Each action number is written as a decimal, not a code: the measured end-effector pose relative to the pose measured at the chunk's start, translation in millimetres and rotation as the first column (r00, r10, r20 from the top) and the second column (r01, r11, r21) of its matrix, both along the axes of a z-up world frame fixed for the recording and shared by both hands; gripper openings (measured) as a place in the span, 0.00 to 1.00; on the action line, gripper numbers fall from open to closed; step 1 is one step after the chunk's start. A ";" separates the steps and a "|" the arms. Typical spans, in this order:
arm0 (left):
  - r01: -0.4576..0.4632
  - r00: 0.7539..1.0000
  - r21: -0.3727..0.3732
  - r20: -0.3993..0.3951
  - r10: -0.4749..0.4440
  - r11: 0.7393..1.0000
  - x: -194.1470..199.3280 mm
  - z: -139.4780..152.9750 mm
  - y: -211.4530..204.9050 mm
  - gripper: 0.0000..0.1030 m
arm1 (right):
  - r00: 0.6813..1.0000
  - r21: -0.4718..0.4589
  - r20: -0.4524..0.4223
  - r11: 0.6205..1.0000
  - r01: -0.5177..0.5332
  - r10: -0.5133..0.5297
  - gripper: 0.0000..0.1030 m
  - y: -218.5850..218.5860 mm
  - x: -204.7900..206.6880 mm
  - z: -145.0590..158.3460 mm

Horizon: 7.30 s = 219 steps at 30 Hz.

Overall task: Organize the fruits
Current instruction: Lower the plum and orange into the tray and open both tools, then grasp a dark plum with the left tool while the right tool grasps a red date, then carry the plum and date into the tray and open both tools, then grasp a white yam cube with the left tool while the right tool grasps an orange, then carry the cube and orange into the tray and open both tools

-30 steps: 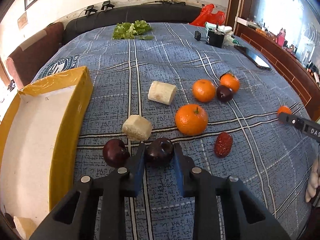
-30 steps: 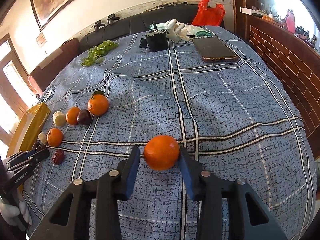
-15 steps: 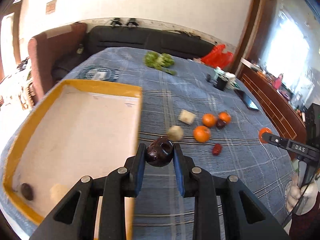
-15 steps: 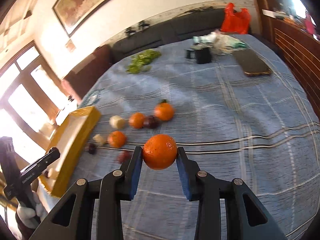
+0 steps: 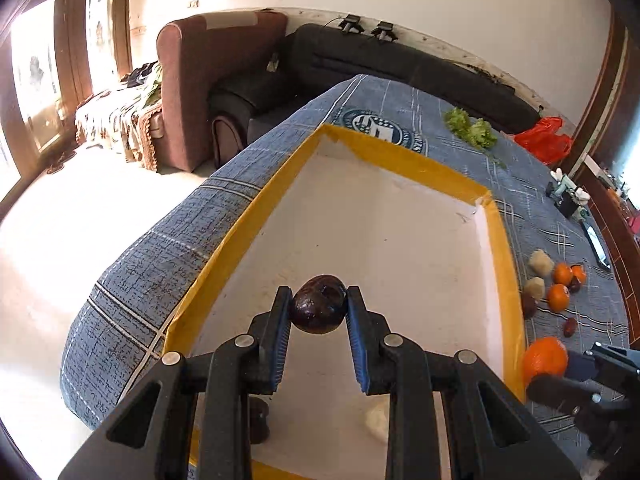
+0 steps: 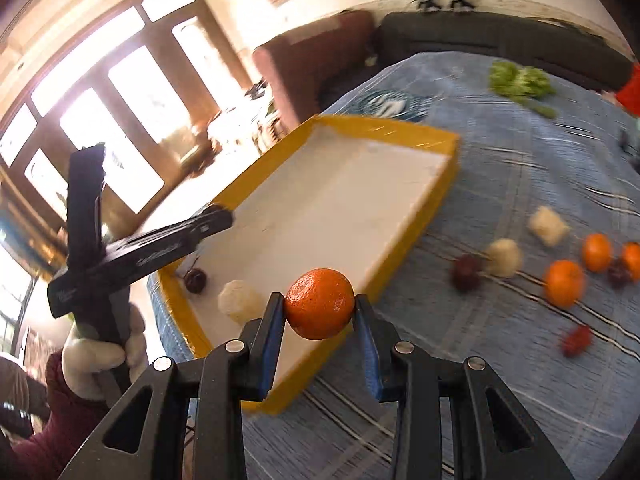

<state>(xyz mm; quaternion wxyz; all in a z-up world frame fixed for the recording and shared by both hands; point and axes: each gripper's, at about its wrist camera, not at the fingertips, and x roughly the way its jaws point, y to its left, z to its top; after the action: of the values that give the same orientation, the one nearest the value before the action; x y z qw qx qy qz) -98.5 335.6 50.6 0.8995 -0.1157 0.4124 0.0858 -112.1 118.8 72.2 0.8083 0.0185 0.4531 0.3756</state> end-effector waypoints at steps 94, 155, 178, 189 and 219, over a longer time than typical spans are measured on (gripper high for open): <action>0.300 0.951 0.043 0.065 -0.302 0.953 6.0 29.6 -166.4 0.25 | 0.951 0.234 -0.131 0.923 0.306 -0.282 0.31 -191.1 43.2 -41.5; 0.339 0.852 -0.068 0.445 -0.275 0.938 -67.9 211.5 -157.3 0.93 | 0.717 0.285 0.378 0.811 0.512 -0.585 1.00 -277.5 -52.7 218.1; 0.341 0.932 -0.243 -0.034 -0.360 0.908 93.4 -0.8 -192.4 0.60 | 0.947 -0.136 0.100 0.939 0.316 -0.304 0.41 -148.6 77.9 -57.4; 0.381 0.914 -0.038 -0.134 -0.383 0.924 107.4 -33.8 -237.4 0.54 | 0.913 -0.051 0.029 0.912 0.408 -0.407 0.41 -199.3 70.3 -57.3; -0.010 1.000 -0.126 -0.001 0.010 0.992 32.4 22.6 9.4 0.32 | 0.987 -0.037 0.128 0.994 0.103 -0.097 0.42 -32.4 36.4 3.8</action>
<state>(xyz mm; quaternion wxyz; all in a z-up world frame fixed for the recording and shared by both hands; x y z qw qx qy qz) -66.2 345.0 73.2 0.8899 -0.1741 0.4168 0.0640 -75.7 86.4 76.1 0.8534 -0.0002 0.4076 0.3249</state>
